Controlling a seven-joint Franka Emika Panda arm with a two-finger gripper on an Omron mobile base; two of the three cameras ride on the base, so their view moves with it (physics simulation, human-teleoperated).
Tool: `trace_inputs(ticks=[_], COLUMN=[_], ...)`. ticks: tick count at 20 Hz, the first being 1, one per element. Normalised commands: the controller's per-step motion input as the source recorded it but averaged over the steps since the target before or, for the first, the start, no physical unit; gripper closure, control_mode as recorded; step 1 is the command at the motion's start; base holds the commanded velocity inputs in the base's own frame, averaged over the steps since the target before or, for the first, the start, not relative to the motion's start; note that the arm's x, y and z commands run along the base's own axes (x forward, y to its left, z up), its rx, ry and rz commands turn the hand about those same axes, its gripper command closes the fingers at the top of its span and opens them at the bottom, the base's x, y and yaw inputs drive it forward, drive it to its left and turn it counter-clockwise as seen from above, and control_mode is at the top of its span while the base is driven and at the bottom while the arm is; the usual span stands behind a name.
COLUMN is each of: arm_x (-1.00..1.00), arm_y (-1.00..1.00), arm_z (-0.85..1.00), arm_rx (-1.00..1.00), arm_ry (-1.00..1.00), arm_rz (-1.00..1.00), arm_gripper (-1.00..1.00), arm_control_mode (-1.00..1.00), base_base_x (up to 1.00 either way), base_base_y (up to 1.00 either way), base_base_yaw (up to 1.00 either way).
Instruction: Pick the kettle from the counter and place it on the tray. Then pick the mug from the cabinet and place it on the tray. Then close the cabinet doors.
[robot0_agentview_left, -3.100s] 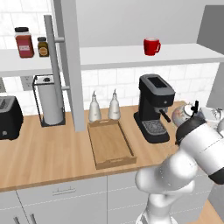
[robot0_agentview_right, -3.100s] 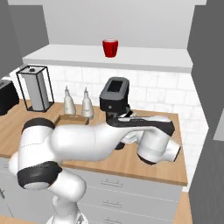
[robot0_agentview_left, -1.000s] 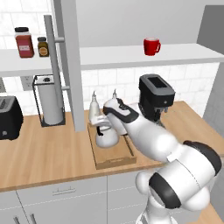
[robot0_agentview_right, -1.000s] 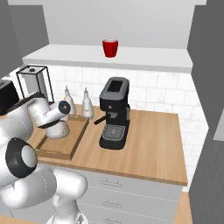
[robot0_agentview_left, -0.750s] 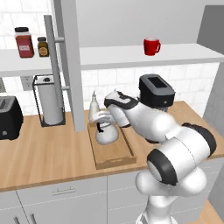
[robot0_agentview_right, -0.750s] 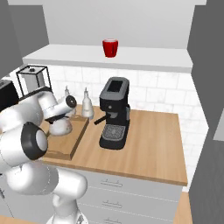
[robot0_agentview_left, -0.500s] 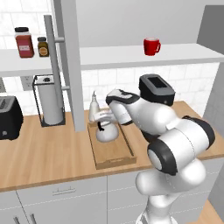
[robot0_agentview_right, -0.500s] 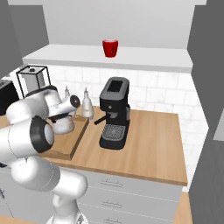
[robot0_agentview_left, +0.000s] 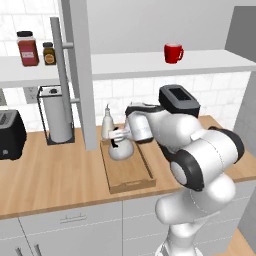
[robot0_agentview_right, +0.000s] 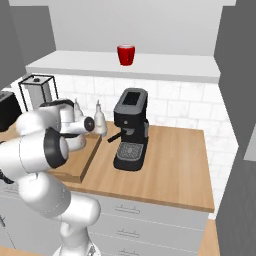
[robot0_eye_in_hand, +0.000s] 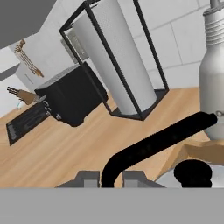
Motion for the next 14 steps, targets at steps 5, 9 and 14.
trace_inputs(ticks=[5,9,14], arm_x=[0.28,0.04,0.0], arm_y=[0.0,0.0,-0.13], arm_z=[-0.13,-0.24,-0.38], arm_rx=[0.03,0.01,0.01], arm_ry=[-0.07,0.0,0.03], arm_rz=[0.01,0.01,0.0], arm_gripper=[1.0,1.0,1.0], arm_control_mode=[-1.0,-1.0,-1.0], base_base_x=[0.0,0.0,0.0], base_base_y=[0.0,0.0,0.0], base_base_yaw=[0.0,0.0,0.0])
